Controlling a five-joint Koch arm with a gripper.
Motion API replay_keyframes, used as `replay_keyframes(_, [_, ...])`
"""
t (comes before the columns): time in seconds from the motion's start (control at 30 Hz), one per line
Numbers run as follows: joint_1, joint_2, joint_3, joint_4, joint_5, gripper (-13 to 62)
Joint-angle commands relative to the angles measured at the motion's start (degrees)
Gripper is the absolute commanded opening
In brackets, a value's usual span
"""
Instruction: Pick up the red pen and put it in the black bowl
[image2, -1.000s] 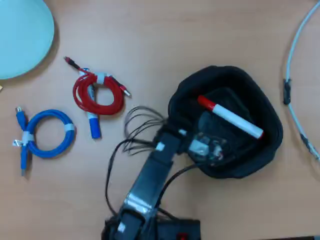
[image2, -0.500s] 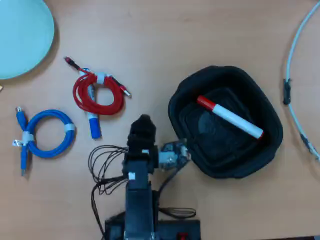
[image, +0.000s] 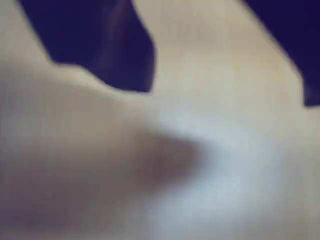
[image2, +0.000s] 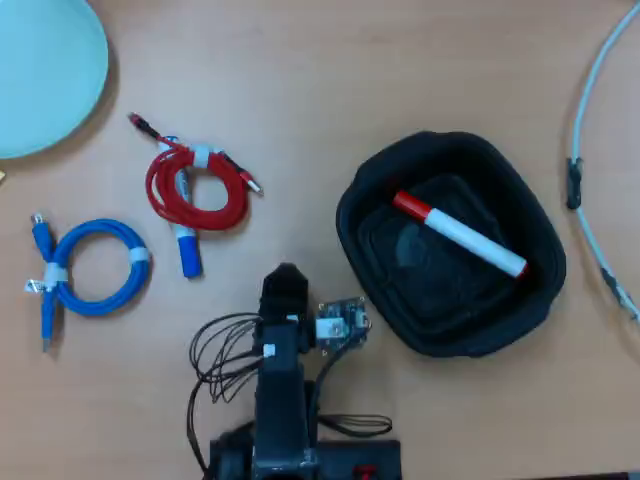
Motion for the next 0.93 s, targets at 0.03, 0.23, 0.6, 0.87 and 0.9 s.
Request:
replay_keyframes(0.03, [1.41, 5.89, 0.88, -5.36, -3.08, 32.6])
replay_keyframes(0.23, [1.76, 5.89, 6.68, -13.45, -4.83, 31.7])
replay_keyframes(0.6, [4.31, 5.89, 17.93, -25.49, -4.83, 31.6])
replay_keyframes(0.87, [5.27, 5.89, 21.36, -27.33, -4.75, 31.6])
replay_keyframes(0.9, [5.27, 5.89, 21.71, -27.42, -4.75, 31.6])
